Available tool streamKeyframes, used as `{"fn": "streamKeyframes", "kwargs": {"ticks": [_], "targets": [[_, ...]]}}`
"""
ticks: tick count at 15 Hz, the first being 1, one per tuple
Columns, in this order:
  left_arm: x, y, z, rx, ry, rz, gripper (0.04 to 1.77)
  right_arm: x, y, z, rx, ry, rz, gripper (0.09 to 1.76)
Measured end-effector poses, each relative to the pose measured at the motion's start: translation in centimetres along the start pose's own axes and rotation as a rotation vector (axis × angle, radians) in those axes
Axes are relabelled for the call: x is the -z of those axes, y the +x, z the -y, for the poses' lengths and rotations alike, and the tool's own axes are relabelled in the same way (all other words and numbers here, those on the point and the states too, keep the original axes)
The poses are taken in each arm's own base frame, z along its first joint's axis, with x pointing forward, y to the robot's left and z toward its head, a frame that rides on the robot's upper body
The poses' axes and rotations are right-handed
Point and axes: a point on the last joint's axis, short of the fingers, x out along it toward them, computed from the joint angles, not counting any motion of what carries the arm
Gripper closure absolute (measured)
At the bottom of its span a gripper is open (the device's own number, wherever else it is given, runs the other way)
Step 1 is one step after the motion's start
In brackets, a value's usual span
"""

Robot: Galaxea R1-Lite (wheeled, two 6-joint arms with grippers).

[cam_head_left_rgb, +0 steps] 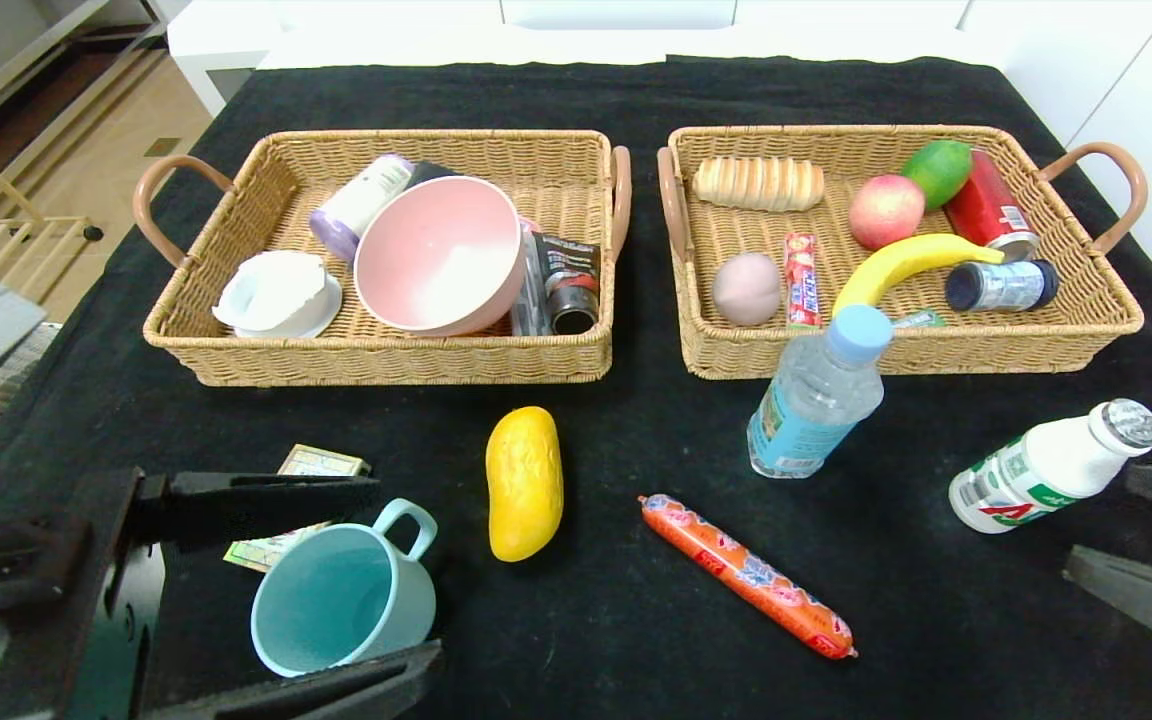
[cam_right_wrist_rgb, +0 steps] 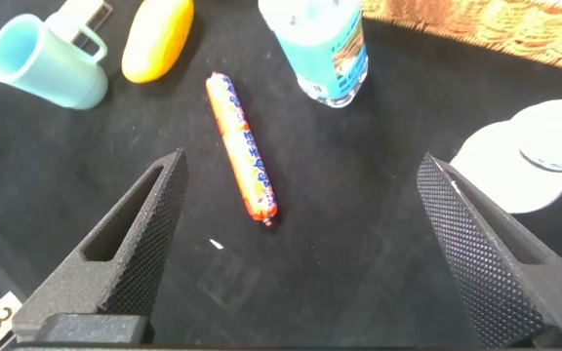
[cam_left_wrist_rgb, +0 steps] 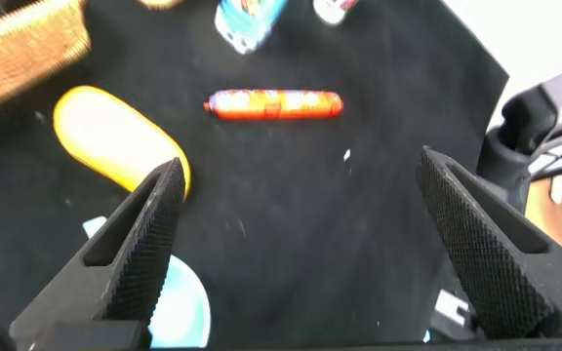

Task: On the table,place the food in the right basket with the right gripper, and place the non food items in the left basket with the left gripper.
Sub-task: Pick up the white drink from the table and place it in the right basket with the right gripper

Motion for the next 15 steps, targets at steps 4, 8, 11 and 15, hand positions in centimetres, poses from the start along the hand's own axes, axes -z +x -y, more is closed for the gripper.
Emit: {"fn": "streamKeyframes", "kwargs": {"ticks": [4,8,11,15], "targets": [[0.2,0.0,0.0,-0.003,-0.003,-0.006,0.09,0.1,0.5,0.1,-0.003,0.004,-0.02,0.14],[0.1,-0.4,0.1,-0.013,0.003,0.007,0.09,0.8,0.4,0.1,0.001,0.025,-0.082,0.14],[0.1,-0.6,0.2,-0.033,0.005,0.012,0.09,1.6,-0.5,0.1,0.018,0.067,-0.174,0.14],[0.2,-0.7,0.2,-0.033,0.006,0.012,0.09,1.8,-1.2,0.5,0.177,0.07,-0.198,0.14]]}}
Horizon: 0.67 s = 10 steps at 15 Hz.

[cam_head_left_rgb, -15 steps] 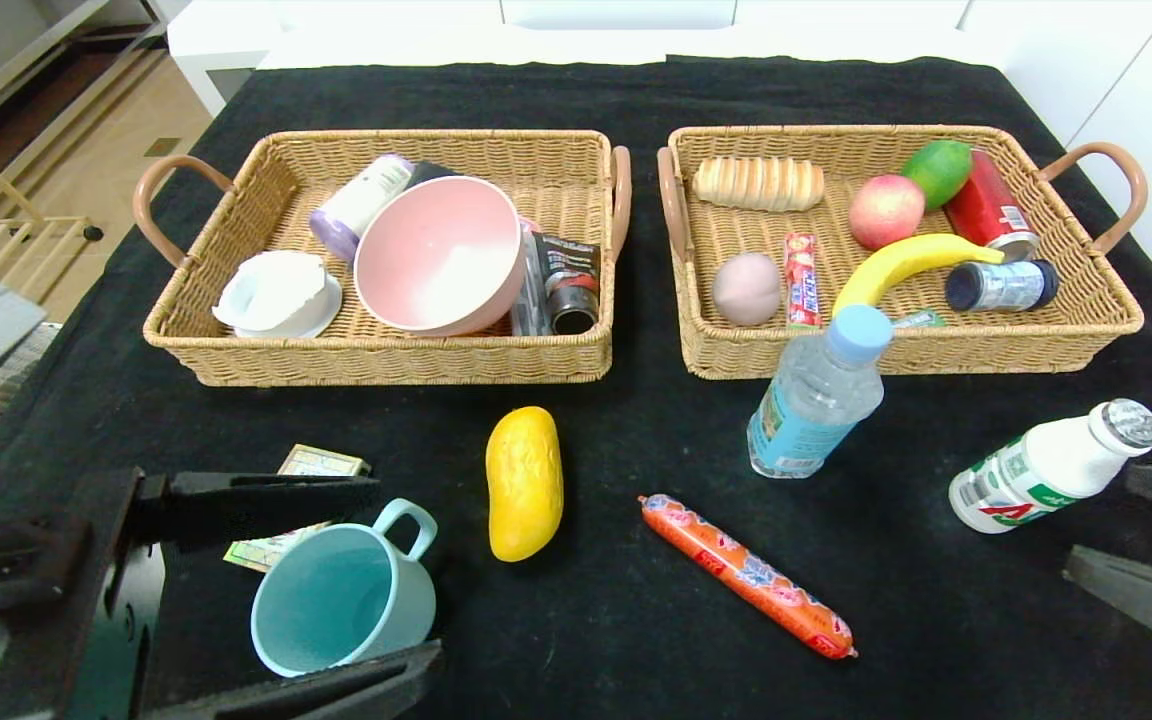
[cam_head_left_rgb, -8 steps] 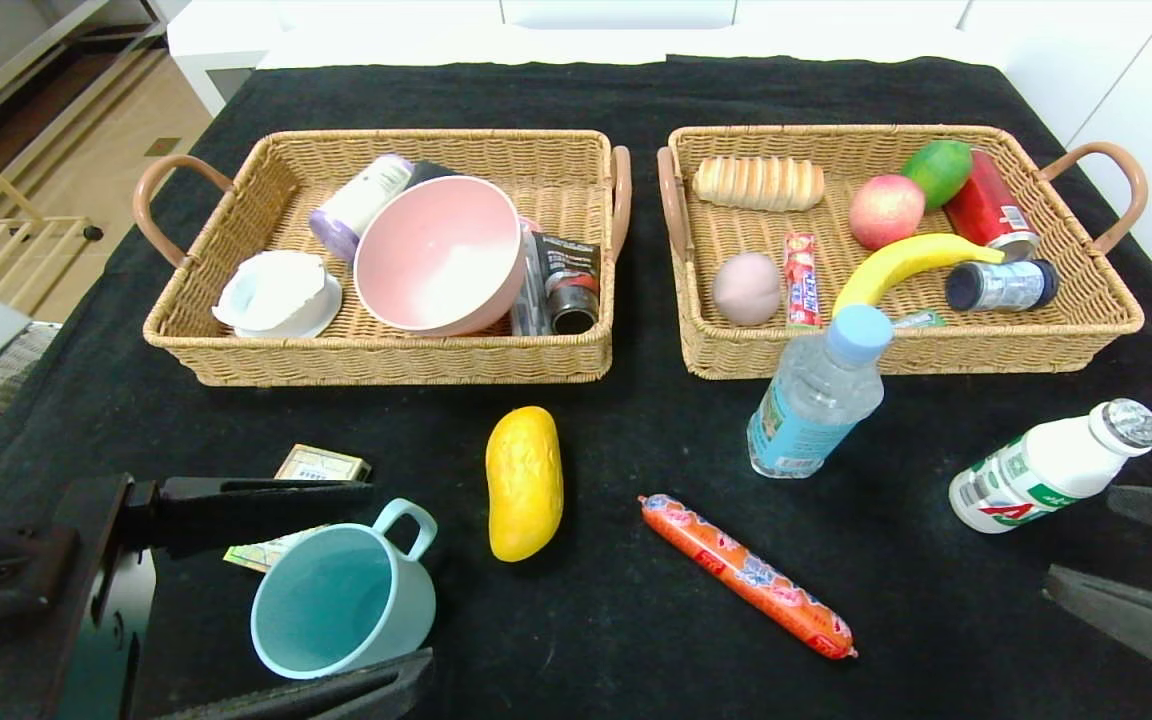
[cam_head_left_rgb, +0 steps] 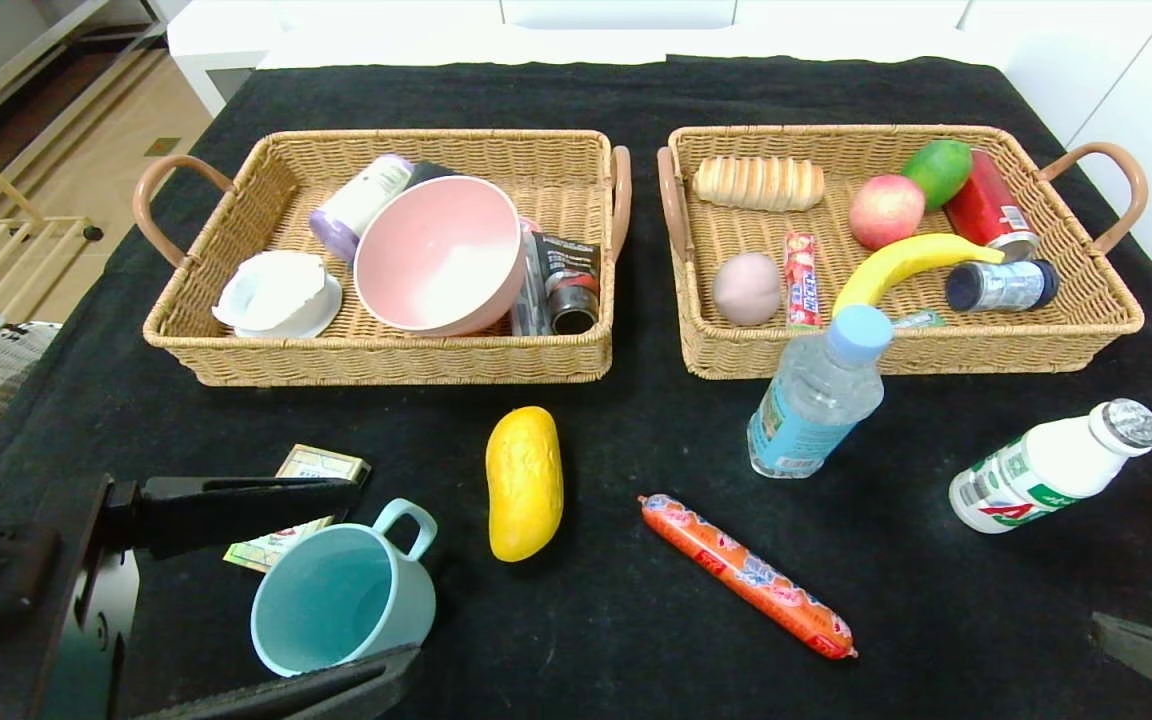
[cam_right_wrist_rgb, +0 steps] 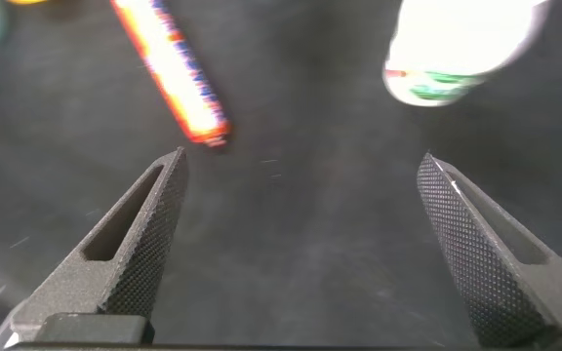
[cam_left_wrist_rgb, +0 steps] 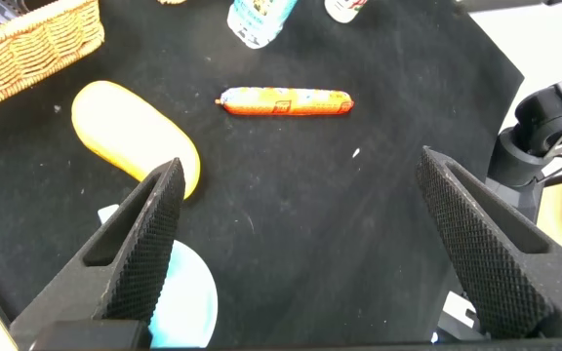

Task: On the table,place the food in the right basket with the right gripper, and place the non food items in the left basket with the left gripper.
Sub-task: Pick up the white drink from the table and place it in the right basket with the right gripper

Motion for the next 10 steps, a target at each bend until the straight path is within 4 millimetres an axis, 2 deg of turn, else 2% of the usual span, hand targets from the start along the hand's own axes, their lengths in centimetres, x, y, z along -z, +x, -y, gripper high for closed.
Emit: {"fn": "streamKeyframes", "kwargs": {"ticks": [4,10], "targets": [[0.1,0.0,0.0,0.0,-0.001,-0.004,0.09,-0.7,1.3,0.3,0.17,0.039,0.061,0.14],[0.3,-0.1,0.1,0.001,0.002,-0.006,0.09,-0.8,5.1,0.3,0.308,0.061,0.205,0.14]]}}
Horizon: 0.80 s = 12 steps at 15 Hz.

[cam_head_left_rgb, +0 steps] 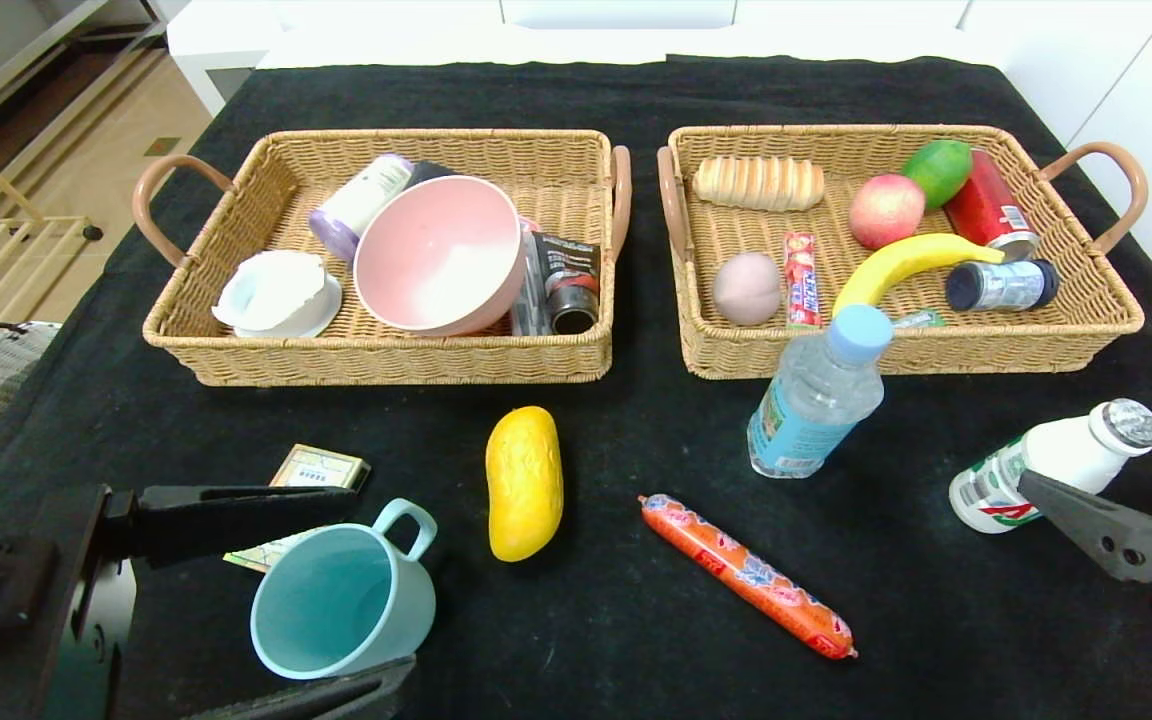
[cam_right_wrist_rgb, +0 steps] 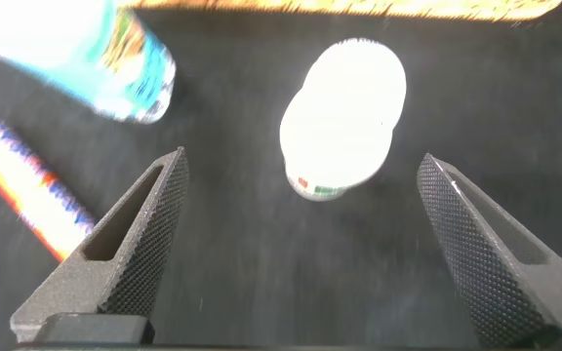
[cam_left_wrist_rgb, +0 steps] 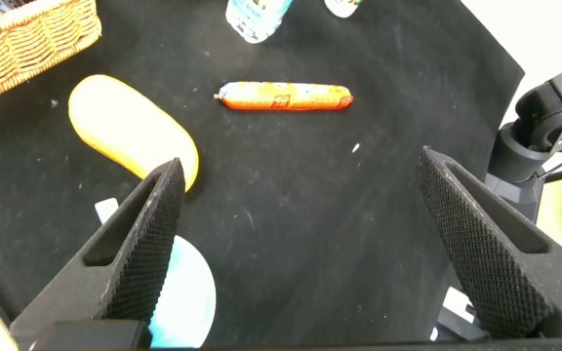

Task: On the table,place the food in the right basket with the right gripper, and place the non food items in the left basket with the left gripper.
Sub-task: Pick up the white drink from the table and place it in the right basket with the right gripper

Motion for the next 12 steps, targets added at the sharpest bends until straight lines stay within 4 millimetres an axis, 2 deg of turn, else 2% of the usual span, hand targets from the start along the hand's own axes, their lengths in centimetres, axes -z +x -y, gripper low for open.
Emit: {"fn": "streamKeyframes", "kwargs": {"ticks": [12], "targets": [[0.2,-0.5,0.1,-0.013,0.004,0.008,0.09,1.6,6.0,-1.6,0.107,0.053,0.092,0.14]]}}
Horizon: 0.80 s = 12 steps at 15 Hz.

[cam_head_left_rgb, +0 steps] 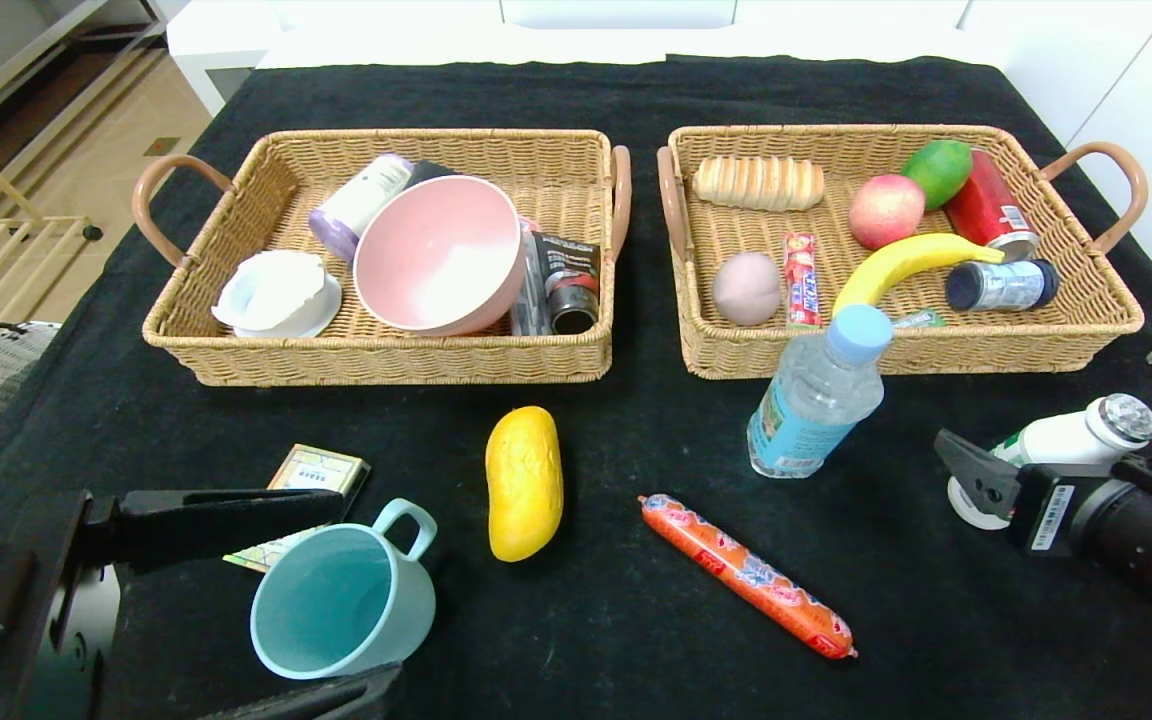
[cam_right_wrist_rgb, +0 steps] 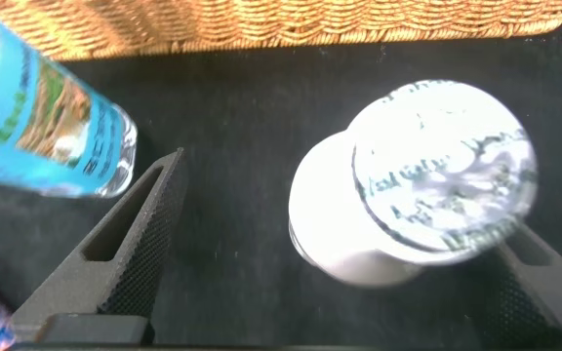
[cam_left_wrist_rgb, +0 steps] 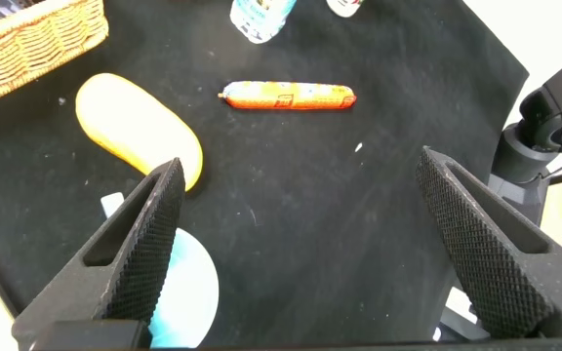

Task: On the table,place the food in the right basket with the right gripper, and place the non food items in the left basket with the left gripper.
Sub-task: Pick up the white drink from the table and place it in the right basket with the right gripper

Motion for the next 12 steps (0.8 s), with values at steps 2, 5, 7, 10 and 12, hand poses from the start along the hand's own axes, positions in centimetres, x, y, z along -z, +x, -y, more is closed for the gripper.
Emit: {"fn": "streamKeyframes", "kwargs": {"ticks": [2,5,7,10,12], "targets": [[-0.01,-0.12,0.04,-0.001,0.002,0.004,0.09,0.2,0.32,-0.13,0.005,0.0,-0.006,0.14],[0.01,-0.21,0.06,-0.001,0.003,0.006,0.09,0.12,0.65,-0.1,0.015,0.015,0.002,0.14],[0.03,-0.26,0.09,0.0,0.004,0.007,0.09,0.01,0.84,0.15,0.03,0.022,0.006,0.14],[0.14,-0.35,0.11,0.0,0.005,0.006,0.09,-0.1,1.03,0.44,0.046,0.028,0.012,0.14],[0.17,-0.37,0.14,0.002,0.007,0.007,0.09,-0.14,1.06,0.5,0.048,0.029,0.013,0.43]]}}
